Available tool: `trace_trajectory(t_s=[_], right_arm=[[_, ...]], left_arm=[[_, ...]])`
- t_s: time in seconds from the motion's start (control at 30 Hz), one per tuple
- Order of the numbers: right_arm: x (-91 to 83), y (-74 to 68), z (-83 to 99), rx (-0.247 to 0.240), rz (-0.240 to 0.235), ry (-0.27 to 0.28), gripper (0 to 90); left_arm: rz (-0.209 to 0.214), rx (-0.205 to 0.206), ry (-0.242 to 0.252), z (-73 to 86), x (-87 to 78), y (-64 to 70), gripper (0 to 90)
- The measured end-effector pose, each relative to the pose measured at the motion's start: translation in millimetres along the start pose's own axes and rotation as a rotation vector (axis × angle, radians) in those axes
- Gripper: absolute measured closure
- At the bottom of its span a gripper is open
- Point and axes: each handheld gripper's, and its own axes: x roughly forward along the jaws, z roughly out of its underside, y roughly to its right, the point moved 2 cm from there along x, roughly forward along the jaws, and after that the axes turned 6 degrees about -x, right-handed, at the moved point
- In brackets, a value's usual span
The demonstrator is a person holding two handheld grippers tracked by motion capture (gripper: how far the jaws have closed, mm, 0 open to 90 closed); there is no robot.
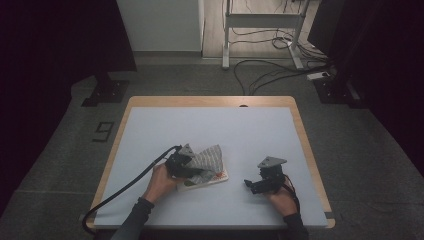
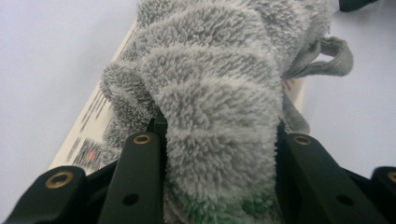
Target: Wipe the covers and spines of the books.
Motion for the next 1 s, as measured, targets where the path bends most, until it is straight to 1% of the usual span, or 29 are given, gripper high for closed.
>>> trace_trajectory(t_s=[0.47,0.5,0.57,0.6,0.7,0.77,0.83,1.0], right_arm=[[0.0,0.0,0.0,0.000,0.000,0.000,2.2],[0.0,0.0,0.0,0.000,0.000,0.000,2.2],[0.0,0.0,0.0,0.000,0.000,-0.001,2.2],[0.0,0.0,0.0,-0.001,0.000,-0.001,2.2],[0.0,0.0,0.0,0.000,0.000,-0.001,2.2],[0.0,0.0,0.0,0.000,0.000,0.000,2.2],[0.0,0.0,0.0,0.000,0.000,0.000,2.2],[0.0,0.0,0.0,0.000,0.000,0.000,2.2]], left_arm=[[-0.029,-0.039,0.002,29.6,-27.8,-12.7,62.9],[-0.029,-0.049,0.007,31.9,-29.6,-13.6,62.8],[-0.030,-0.050,0.007,34.3,-31.7,-15.2,62.8],[-0.033,-0.058,0.007,38.2,-35.2,-16.7,62.8],[-0.058,-0.044,-0.009,39.7,-37.9,-14.2,62.8],[-0.066,-0.040,-0.014,40.1,-38.4,-12.7,62.7],[-0.069,-0.046,-0.011,41.1,-38.7,-11.4,62.7],[-0.048,-0.068,0.009,48.3,-41.7,-9.8,62.7]])
